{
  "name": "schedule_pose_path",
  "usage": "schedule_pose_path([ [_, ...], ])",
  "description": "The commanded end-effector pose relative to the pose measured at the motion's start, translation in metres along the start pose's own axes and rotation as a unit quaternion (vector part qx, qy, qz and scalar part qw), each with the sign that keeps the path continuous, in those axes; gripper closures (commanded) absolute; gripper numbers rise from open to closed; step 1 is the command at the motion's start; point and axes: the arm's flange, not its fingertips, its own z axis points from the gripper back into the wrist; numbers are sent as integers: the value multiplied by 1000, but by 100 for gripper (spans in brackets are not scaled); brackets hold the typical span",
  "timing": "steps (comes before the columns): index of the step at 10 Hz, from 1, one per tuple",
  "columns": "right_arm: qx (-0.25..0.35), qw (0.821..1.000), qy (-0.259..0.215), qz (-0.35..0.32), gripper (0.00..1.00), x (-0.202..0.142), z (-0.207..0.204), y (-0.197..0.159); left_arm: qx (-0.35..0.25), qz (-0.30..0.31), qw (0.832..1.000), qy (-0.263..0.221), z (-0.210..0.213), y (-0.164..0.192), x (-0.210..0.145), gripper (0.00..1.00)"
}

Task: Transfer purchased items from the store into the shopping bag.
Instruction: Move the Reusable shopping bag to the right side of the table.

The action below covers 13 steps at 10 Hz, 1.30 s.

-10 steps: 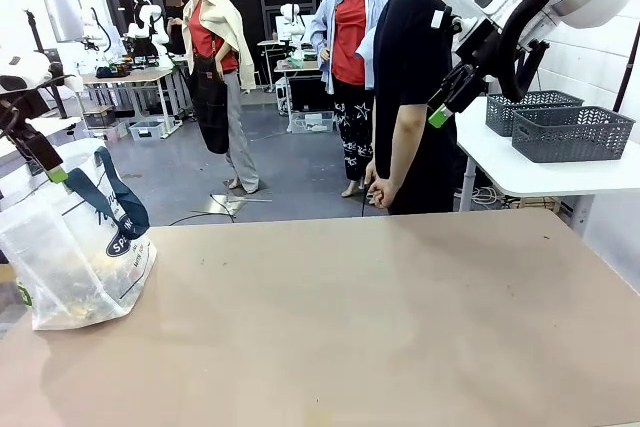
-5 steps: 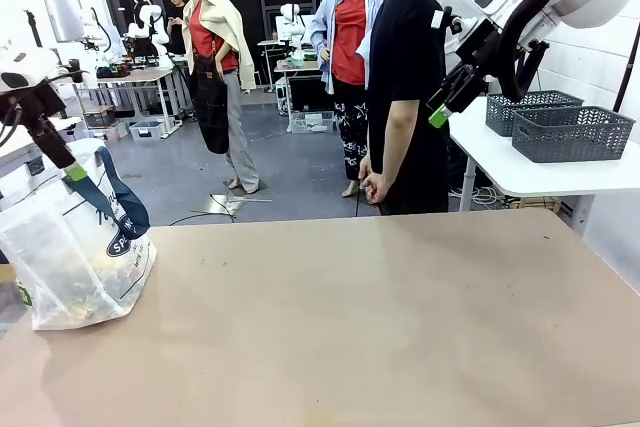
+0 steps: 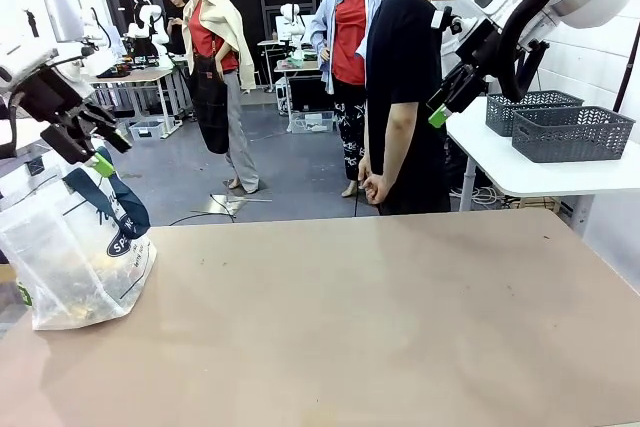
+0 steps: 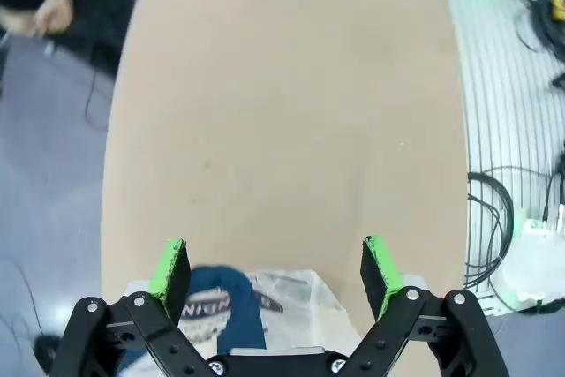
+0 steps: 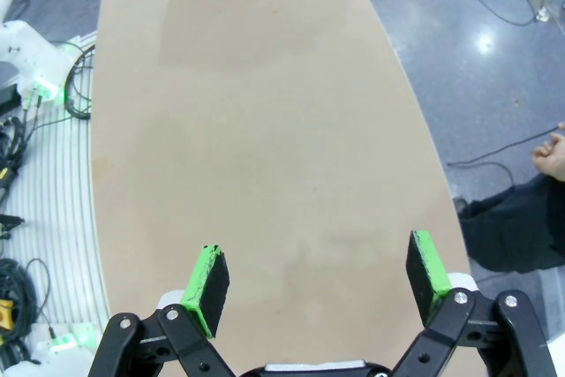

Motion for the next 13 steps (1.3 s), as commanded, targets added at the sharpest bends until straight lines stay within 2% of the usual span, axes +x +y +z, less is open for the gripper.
schedule_pose_path([
  [1, 0, 1000, 10, 4, 0, -4, -1, 4, -41, -44, 998, -37, 6, 16, -3, 0],
  [3, 0, 1000, 10, 4, 0, -4, -1, 4, -11, -54, 994, -98, 7, 20, 2, 0],
  [4, 0, 1000, 10, 4, 0, -4, -1, 4, -1, -46, 993, -110, 8, 22, 4, 0],
  [6, 0, 1000, 10, 4, 0, -4, -1, 4, 7, -37, 992, -118, 6, 22, 1, 0],
  [8, 0, 1000, 10, 4, 0, -4, -1, 4, 39, -1, 995, -87, 3, 25, -5, 0],
  [9, 0, 1000, 10, 4, 0, -4, -1, 4, 5, -31, 994, -107, 9, 21, 0, 0],
  [13, 0, 1000, 10, 4, 0, -4, -1, 4, 5, -31, 994, -107, 9, 21, 0, 0],
])
